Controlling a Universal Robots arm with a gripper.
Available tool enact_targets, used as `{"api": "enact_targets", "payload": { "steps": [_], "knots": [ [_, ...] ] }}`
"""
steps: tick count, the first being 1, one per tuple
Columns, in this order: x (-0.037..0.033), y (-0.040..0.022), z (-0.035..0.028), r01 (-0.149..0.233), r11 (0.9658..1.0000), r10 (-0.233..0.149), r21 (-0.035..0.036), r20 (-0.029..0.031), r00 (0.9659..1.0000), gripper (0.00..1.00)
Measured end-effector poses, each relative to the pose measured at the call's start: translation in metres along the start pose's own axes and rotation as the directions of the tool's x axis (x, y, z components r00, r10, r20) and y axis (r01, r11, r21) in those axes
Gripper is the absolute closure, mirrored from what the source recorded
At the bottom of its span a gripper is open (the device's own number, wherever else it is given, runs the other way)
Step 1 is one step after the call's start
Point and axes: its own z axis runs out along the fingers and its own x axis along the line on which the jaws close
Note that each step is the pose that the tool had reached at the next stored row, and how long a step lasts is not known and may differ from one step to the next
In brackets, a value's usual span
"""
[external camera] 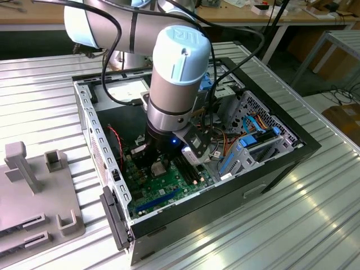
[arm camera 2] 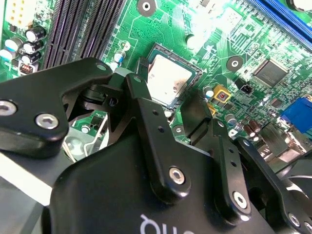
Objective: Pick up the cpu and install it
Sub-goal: 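Place the cpu into insertion slot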
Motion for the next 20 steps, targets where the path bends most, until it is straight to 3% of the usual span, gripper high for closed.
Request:
{"api": "enact_targets", "payload": {
  "steps": [15, 20],
  "knots": [
    [0.0024, 0.0, 0.0006, -0.002, 1.0, 0.002, 0.0001, -0.0003, 1.0, 0.46],
    [-0.0031, 0.0, 0.0008, -0.009, 1.0, 0.009, 0.0, -0.0012, 1.0, 0.46]
  ]
}}
